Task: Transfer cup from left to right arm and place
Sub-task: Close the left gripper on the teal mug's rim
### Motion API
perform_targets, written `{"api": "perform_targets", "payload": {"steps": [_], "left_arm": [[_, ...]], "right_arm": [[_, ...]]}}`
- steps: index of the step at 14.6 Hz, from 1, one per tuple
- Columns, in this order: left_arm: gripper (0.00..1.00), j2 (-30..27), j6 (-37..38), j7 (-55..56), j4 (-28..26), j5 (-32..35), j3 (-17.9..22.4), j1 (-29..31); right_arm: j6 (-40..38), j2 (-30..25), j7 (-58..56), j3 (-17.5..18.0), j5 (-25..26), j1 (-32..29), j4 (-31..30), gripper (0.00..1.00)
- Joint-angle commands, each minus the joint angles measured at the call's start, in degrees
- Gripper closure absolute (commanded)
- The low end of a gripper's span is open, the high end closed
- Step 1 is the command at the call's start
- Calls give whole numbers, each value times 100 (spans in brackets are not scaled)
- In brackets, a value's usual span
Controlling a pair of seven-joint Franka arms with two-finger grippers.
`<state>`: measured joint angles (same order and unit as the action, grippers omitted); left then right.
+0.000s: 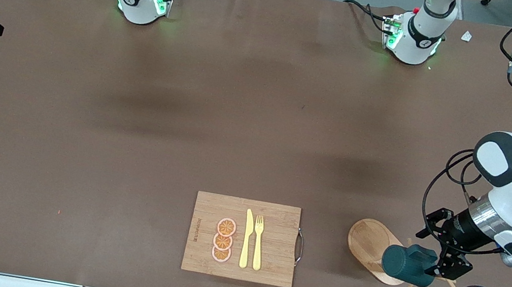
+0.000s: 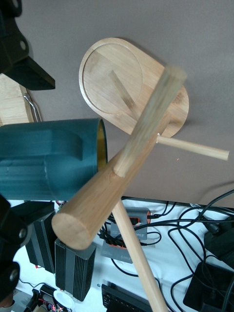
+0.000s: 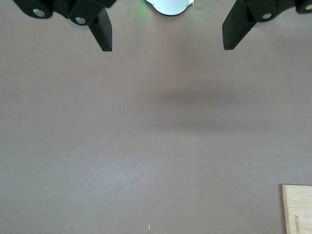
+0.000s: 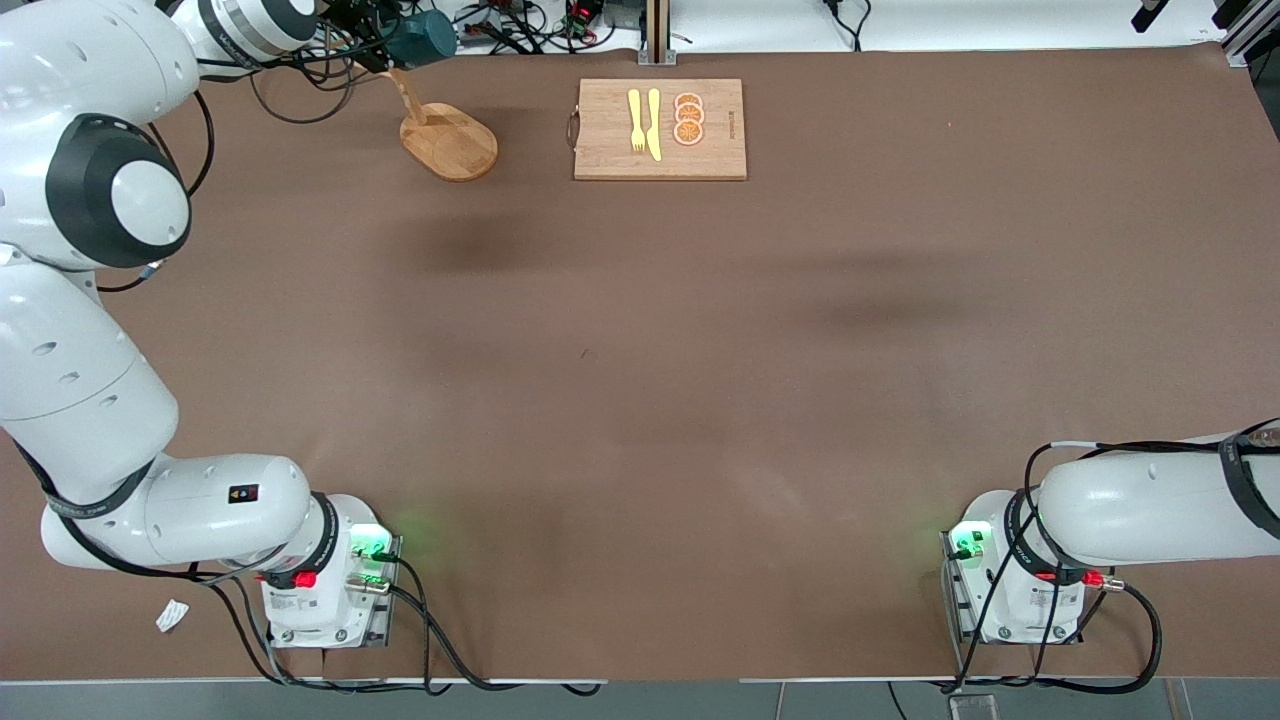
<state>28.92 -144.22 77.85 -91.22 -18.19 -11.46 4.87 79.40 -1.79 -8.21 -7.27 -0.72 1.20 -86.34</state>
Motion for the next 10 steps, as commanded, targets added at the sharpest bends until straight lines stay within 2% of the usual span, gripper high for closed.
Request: {"api": "perform_targets", "payload": {"steps": [1, 10], "left_arm": [[0, 201, -54, -15, 298, 26, 3, -65], [0, 369, -343, -24, 307, 69, 3, -135]], "right_arm": [[14, -155, -31, 24, 2, -6, -155, 0], [14, -155, -31, 24, 2, -6, -146, 0]]}}
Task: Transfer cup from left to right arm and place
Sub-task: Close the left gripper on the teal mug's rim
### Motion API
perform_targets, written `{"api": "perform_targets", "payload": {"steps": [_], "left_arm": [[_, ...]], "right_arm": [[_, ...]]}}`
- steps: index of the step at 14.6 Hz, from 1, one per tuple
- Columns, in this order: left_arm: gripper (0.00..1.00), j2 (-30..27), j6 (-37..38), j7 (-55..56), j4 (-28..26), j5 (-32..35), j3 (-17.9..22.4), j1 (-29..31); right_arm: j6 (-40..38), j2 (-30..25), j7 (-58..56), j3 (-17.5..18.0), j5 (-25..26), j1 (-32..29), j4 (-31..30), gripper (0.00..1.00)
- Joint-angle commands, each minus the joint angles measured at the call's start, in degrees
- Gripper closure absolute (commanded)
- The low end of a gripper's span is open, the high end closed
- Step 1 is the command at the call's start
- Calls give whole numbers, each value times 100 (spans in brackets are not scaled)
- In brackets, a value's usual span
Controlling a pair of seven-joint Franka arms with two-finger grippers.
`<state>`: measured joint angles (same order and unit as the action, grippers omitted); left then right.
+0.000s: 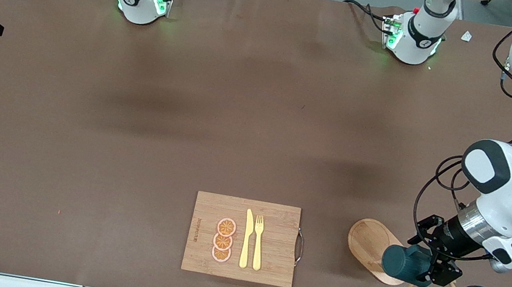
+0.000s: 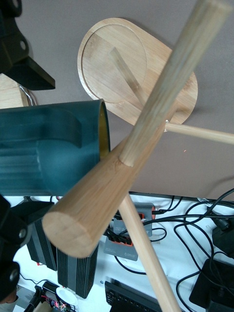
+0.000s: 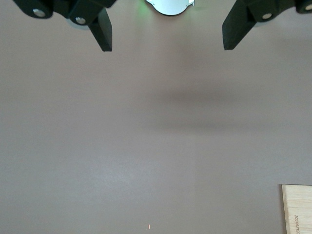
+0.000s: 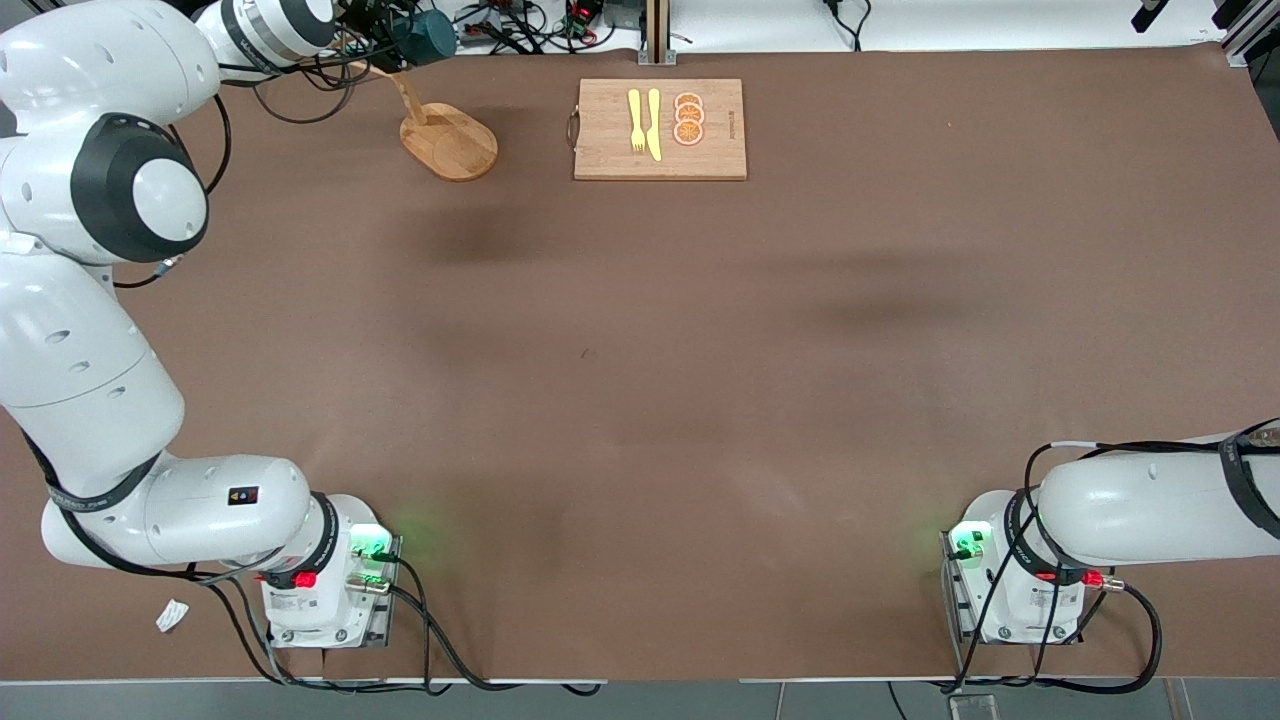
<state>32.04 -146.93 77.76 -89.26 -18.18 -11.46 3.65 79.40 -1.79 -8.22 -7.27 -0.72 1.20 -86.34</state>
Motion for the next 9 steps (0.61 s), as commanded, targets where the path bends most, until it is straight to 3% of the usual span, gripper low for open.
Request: {"api": "perform_targets", "payload": {"steps": [1, 9], "left_arm": [[0, 91, -99, -15, 111, 69, 3, -14], [3, 267, -477, -15, 111, 157, 3, -102]], "right_arm": [[14, -155, -30, 23, 2, -6, -146, 0], [14, -155, -30, 23, 2, -15, -146, 0]]}}
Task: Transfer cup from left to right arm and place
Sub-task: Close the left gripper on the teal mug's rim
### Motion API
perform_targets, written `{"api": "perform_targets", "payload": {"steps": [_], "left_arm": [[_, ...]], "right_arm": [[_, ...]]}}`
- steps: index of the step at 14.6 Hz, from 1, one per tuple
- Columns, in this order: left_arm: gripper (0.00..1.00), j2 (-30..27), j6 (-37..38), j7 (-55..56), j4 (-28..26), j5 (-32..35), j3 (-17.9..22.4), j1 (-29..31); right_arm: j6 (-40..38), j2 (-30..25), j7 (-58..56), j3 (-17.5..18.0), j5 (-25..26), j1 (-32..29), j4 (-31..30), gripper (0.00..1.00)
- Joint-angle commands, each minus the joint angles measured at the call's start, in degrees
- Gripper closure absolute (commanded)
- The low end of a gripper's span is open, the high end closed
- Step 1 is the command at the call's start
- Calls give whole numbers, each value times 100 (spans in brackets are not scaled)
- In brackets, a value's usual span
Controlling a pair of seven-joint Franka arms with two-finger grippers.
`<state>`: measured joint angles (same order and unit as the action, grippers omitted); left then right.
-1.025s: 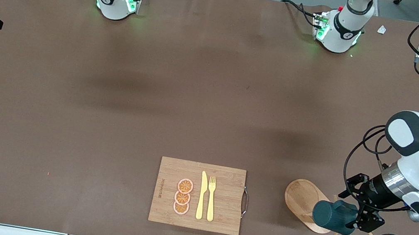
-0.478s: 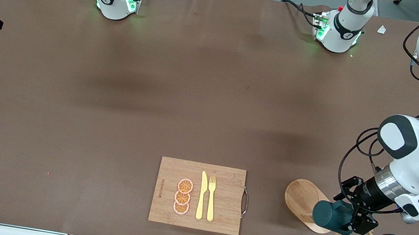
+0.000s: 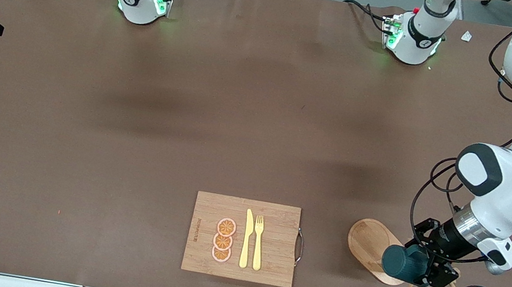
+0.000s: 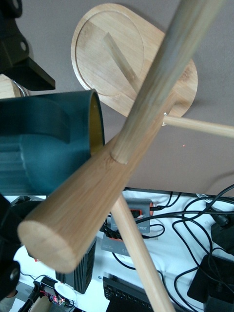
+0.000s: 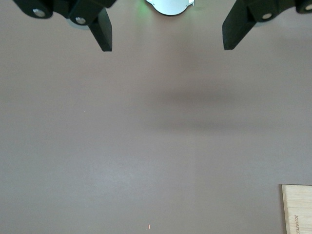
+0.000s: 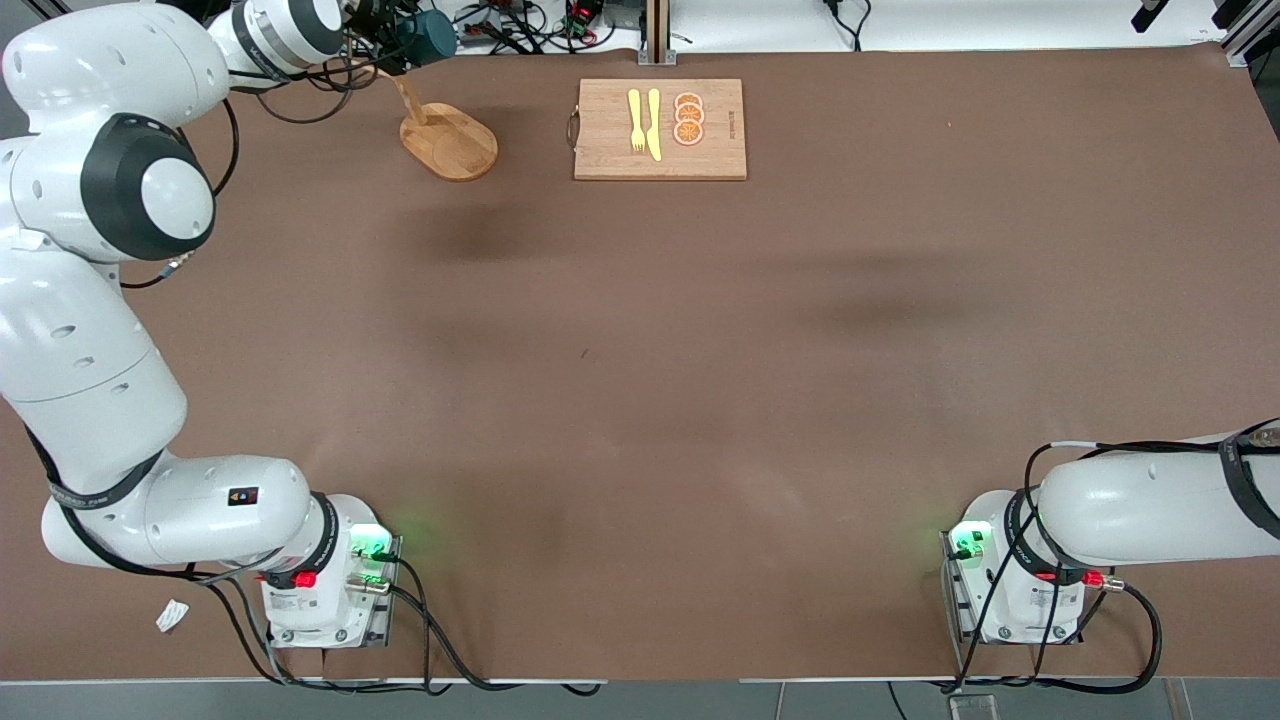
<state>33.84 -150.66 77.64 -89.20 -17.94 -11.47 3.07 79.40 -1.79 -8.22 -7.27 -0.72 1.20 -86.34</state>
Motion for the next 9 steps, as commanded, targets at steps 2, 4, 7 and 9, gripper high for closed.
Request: {"api": "perform_targets", "payload": {"steps": [2, 4, 7, 9], "left_arm": [[16, 87, -104, -4, 104, 142, 5, -35], [24, 79, -104, -4, 104, 142, 5, -35], [26, 44, -104, -12, 104, 151, 5, -35], [26, 26, -104, -21, 104, 151, 5, -26]], "right_arm": [[14, -155, -30, 23, 2, -6, -146, 0], [14, -155, -30, 23, 2, -6, -146, 0], [14, -155, -30, 23, 2, -6, -146, 0], [14, -155, -30, 23, 2, -6, -146, 0]]}}
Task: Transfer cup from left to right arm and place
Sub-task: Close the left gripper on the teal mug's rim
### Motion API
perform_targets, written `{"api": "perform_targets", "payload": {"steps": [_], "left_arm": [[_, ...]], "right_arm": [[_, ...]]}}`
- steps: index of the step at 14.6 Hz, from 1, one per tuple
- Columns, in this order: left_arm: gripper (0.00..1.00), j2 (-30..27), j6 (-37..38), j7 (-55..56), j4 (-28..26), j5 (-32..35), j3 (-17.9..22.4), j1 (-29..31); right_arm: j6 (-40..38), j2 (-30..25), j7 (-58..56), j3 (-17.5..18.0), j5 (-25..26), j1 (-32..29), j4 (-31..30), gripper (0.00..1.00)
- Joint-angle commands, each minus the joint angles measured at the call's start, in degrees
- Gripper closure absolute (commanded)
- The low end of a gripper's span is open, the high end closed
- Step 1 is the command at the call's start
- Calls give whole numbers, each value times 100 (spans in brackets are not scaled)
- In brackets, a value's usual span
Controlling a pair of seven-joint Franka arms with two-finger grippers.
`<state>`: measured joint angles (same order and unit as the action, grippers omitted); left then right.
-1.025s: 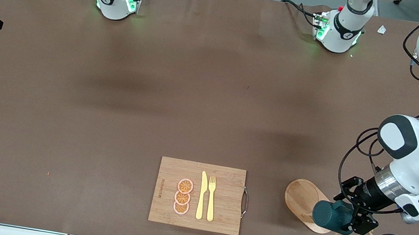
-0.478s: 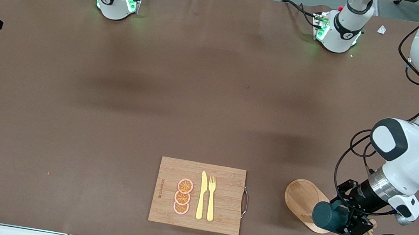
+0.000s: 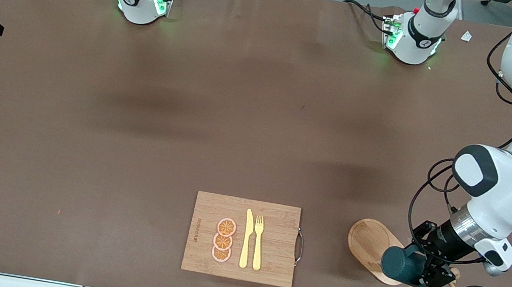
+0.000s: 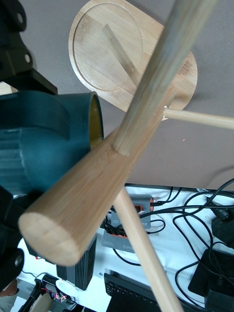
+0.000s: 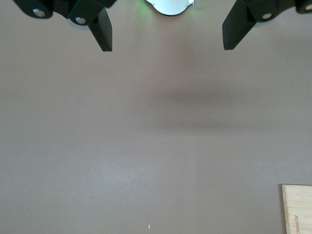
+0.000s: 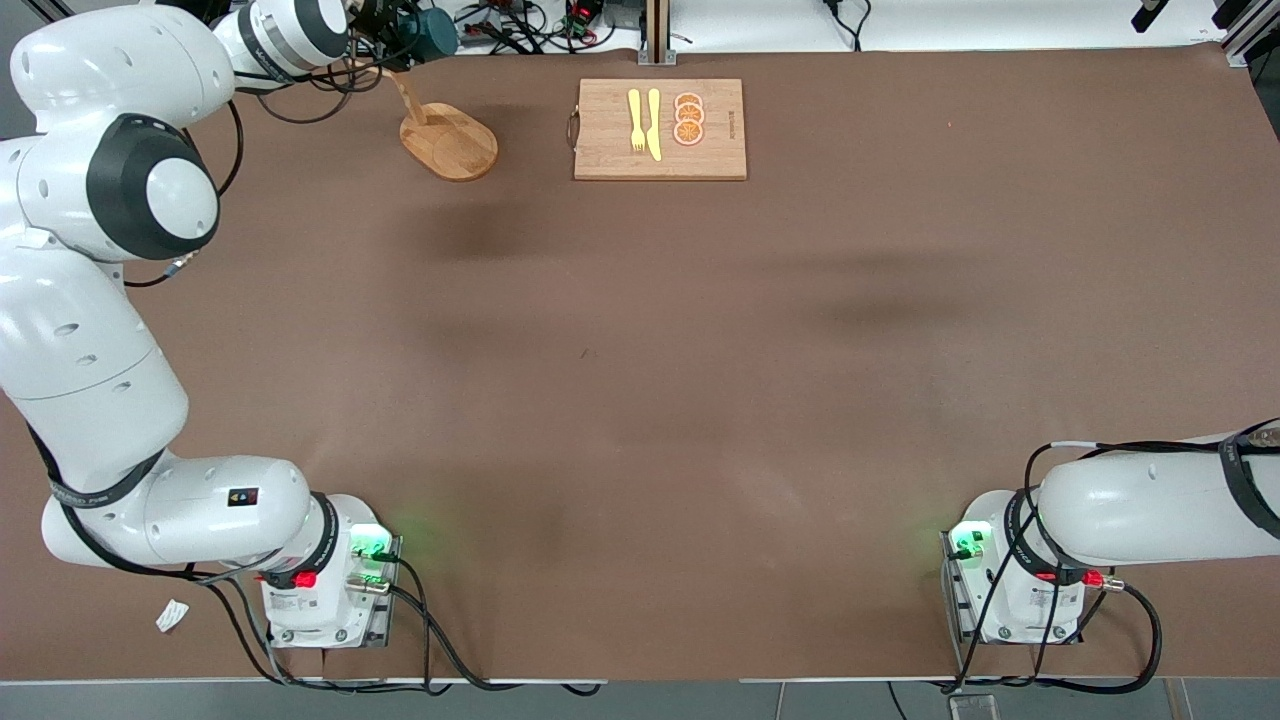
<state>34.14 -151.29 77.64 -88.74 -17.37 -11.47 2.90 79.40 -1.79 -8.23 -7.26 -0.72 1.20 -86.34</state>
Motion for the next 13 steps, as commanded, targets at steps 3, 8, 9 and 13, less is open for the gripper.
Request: {"api": "perform_targets", "payload": {"steps": [3, 8, 9, 13], "left_arm": [[26, -48, -41, -12, 50, 93, 5, -9], [26, -276, 29, 67, -11, 85, -13, -88], [26, -285, 29, 76, -11, 85, -13, -97], [26, -460, 230, 181, -29, 76, -13, -246]], "right_arm": [[14, -155, -29, 23, 2, -6, -146, 0], [14, -155, -29, 23, 2, -6, -146, 0], [23, -155, -29, 23, 11, -6, -146, 0], [14, -155, -29, 23, 2, -6, -146, 0]]}}
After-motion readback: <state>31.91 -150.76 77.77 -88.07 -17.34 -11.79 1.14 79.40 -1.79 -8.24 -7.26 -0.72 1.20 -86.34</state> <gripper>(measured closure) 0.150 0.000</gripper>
